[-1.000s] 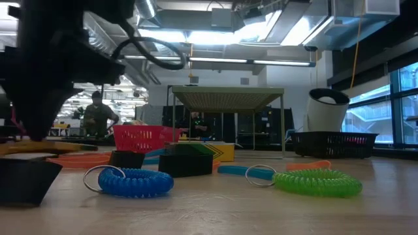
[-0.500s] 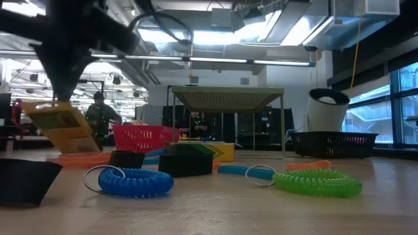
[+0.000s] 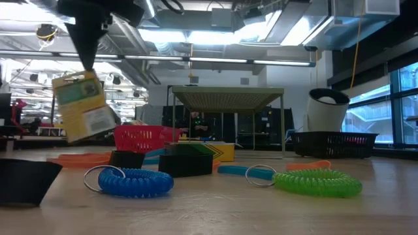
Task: Pick & Place Office Desk Supplies
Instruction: Put the crayola box into the orange bin
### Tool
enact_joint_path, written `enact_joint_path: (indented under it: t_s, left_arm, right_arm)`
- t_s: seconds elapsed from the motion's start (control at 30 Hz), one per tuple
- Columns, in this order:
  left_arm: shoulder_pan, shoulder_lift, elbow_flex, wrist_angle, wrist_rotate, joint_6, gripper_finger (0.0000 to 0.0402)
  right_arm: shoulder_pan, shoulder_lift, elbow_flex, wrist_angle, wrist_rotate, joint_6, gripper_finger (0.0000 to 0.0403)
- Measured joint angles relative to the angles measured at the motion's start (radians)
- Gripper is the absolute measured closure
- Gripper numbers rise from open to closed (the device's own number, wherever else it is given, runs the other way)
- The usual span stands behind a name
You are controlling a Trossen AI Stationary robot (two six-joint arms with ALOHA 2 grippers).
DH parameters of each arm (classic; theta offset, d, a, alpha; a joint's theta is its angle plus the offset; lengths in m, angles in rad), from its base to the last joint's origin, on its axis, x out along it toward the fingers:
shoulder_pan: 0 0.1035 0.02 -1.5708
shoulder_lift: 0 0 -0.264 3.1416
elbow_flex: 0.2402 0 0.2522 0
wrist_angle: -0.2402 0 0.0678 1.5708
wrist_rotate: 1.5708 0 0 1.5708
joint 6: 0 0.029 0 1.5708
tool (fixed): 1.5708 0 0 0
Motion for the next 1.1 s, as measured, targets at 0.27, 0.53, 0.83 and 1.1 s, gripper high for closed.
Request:
enact_joint_path:
  t_s: [0.27,0.53,0.83,1.1]
  left_arm:
    - [0.104,-0.076,0.0,0.001,-0.07,0.025,0.04]
    - [0.198,-0.094,0.056,0.001,-0.109,0.135,0.04]
    - [0.256,-0.094,0.093,0.002,-0.106,0.23,0.04]
    - [0.284,-0.094,0.093,0.005,0.089,0.047,0.04]
  right_arm:
    - [0.0,0.0,0.0,0.0,0.0,-0.001,0.0268]
    - [-0.001,0.0,0.0,0.0,0.001,0.0,0.0268]
    - [-0.001,0.0,0.0,0.0,0.004,0.008,0.0268]
    - [-0.001,0.0,0.0,0.0,0.004,0.011,0.0268]
